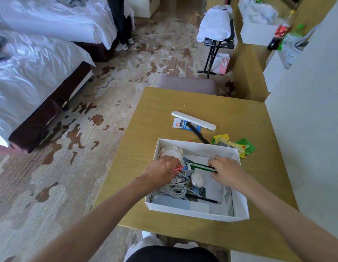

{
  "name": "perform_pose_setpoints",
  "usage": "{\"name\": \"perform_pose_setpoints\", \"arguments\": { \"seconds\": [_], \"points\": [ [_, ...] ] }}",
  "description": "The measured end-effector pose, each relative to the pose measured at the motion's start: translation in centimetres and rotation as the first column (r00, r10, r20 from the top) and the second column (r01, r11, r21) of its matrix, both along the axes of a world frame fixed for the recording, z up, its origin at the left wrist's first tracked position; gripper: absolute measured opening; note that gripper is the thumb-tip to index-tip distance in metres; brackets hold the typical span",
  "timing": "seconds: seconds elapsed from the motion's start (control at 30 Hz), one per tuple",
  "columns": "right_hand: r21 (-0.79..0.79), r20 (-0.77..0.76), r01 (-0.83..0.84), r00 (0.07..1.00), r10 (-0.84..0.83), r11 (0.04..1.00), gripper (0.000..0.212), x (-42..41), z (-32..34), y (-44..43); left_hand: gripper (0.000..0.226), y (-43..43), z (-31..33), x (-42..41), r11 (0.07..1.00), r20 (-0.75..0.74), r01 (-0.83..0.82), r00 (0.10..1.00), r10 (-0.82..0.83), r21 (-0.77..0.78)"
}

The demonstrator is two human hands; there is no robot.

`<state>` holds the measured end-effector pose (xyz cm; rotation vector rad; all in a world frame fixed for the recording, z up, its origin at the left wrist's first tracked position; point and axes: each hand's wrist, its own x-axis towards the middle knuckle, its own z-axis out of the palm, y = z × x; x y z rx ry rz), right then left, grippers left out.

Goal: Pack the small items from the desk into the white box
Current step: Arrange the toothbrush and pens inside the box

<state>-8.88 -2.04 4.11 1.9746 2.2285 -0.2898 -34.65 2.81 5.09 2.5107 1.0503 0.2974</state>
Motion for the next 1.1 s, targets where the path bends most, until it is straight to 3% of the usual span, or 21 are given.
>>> {"name": "perform_pose_setpoints", "arguments": {
  "seconds": [0.1, 0.27, 0.43, 0.53, 0.67, 0.83, 1.0, 1.1],
  "points": [
    [-0.026, -0.03, 0.004, 1.0, -0.005, 1.0, 0.023, -0.2, 0.8, -1.9, 0.021, 0.4, -0.5, -0.1, 1.0, 0.028, 0.016, 0.999, -0.016, 0.004],
    [-0.292, 0.062, 0.001, 0.998, 0.018, 0.956, 0.017, -1.0, 1.1, -4.0, 0.025, 1.1, -1.3, 0.0, 0.998, -0.003, 0.059, 0.998, -0.059, -0.025],
    [-0.351, 0.079, 0.046, 0.997, -0.019, 0.935, 0.023, -1.7, -0.5, -4.5, 0.025, 1.1, -1.8, 0.7, 0.988, -0.038, 0.15, 0.988, -0.151, -0.037],
    [-0.284, 0.013, 0.067, 0.998, -0.066, 0.956, 0.023, -1.8, -1.1, -4.6, 0.022, 0.8, -2.0, 1.4, 0.977, -0.03, 0.207, 0.978, -0.209, -0.053],
    [-0.065, -0.114, 0.074, 0.99, -0.081, 0.995, 0.029, -0.3, -0.7, -5.4, 0.019, -0.2, -2.2, 3.2, 0.947, -0.086, 0.31, 0.945, -0.317, -0.086],
    [0.181, -0.16, 0.01, 0.987, 0.019, 0.983, 0.026, 1.6, -0.3, -6.6, 0.02, -1.7, -3.0, 5.9, 0.933, -0.18, 0.343, 0.916, -0.357, -0.107],
    [0.237, -0.209, 0.028, 0.978, 0.023, 0.971, 0.027, 2.5, 0.6, -7.0, 0.023, -2.4, -3.5, 7.3, 0.928, -0.251, 0.362, 0.893, -0.373, -0.092],
    [0.251, -0.364, 0.1, 0.931, -0.002, 0.963, 0.024, 2.9, 1.9, -6.2, 0.021, -1.9, -2.8, 7.0, 0.962, -0.153, 0.242, 0.953, -0.26, -0.125]
  ]
}}
